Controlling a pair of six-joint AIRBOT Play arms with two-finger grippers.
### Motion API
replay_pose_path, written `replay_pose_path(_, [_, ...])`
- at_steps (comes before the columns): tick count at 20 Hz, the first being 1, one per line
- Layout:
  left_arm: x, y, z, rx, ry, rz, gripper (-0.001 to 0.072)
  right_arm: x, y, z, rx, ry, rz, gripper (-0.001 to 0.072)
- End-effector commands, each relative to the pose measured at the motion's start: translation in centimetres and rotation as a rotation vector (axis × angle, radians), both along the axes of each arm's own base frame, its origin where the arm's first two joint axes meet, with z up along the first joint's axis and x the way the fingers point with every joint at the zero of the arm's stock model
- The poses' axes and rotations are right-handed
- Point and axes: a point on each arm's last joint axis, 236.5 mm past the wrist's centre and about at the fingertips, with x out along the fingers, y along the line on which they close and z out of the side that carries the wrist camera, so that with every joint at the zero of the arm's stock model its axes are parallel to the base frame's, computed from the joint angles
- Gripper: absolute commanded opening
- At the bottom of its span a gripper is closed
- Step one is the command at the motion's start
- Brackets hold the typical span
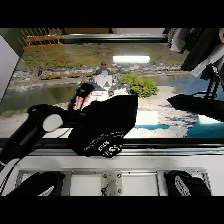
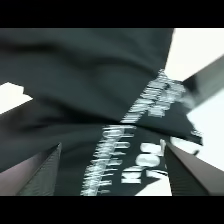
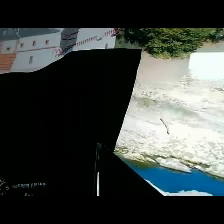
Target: Fold the clothes and pants, and hang the long-sleeved shirts on hangers.
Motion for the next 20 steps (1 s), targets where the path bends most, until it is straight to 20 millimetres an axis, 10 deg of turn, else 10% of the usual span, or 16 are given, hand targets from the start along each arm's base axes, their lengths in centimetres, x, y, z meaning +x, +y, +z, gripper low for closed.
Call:
replay_pose_path(1, [2.6, 9.1, -1.6, 0.046, 0.087, 0.287, 0.0686, 0.0, 0.8, 0.6, 0.045, -0.007, 0.008, 0.0015])
replay_pose_path(4, [3.0, 13.1, -6.5, 0.024, 0.206, 0.339, 0.0686, -0.1, 0.8, 0.5, 0.044, -0.002, 0.011, 0.0016])
replay_pose_path(11, [1.7, 8.7, -14.9, -0.16, 0.43, 0.165, 0.0686, -0.4, 1.0, 0.1, 0.046, 0.02, 0.023, 0.0026])
replay_pose_path(13, [1.7, 8.0, -16.4, -0.144, 0.447, 0.155, 0.0685, -0.4, 1.1, -1.0, 0.049, 0.059, 0.032, 0.0351])
replay_pose_path(14, [1.8, 7.7, -17.0, -0.136, 0.447, 0.152, 0.0599, 0.0, 1.0, -1.8, 0.054, 0.084, 0.031, 0.0388])
replay_pose_path(16, [2.1, 7.6, -17.2, -0.131, 0.436, 0.151, 0.0097, 0.8, 0.6, -4.3, 0.053, 0.153, 0.025, 0.0387])
replay_pose_path(20, [5.5, 11.1, -12.9, -0.12, 0.324, 0.252, 0.0007, 3.7, -1.2, -12.3, 0.02, 0.315, -0.014, 0.0387])
